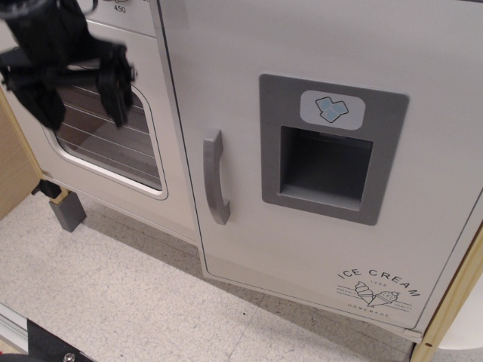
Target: Open fridge
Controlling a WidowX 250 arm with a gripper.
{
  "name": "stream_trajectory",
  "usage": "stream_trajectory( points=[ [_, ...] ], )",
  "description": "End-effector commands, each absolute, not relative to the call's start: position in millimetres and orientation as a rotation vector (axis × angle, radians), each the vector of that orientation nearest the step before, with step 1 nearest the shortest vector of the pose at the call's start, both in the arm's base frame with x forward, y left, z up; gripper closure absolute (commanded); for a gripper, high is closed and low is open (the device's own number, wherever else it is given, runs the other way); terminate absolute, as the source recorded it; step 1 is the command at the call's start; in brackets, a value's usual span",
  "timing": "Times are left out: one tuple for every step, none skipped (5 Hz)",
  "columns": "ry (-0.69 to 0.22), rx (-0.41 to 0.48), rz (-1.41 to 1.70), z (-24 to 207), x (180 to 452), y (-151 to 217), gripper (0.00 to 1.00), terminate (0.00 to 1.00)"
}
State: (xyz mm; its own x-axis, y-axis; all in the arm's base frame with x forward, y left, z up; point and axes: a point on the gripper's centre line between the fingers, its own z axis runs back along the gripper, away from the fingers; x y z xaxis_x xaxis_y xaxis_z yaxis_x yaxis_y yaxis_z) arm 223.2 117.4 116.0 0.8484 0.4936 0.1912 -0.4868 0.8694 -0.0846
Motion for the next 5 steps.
stream_trajectory(
  points=[
    [-0.296,-0.008,0.714,135.4,259.1,131.4,0.00,0.00],
    [-0.318,-0.004,0.773,137.9,275.2,132.4,0.00,0.00],
    [-0.323,-0.025,0.801,141.7,292.2,124.4,0.00,0.00],
    [-0.357,-0.011,0.793,143.0,301.8,115.4,0.00,0.00],
    [-0.368,-0.010,0.788,141.6,298.7,118.4,0.00,0.00]
  ],
)
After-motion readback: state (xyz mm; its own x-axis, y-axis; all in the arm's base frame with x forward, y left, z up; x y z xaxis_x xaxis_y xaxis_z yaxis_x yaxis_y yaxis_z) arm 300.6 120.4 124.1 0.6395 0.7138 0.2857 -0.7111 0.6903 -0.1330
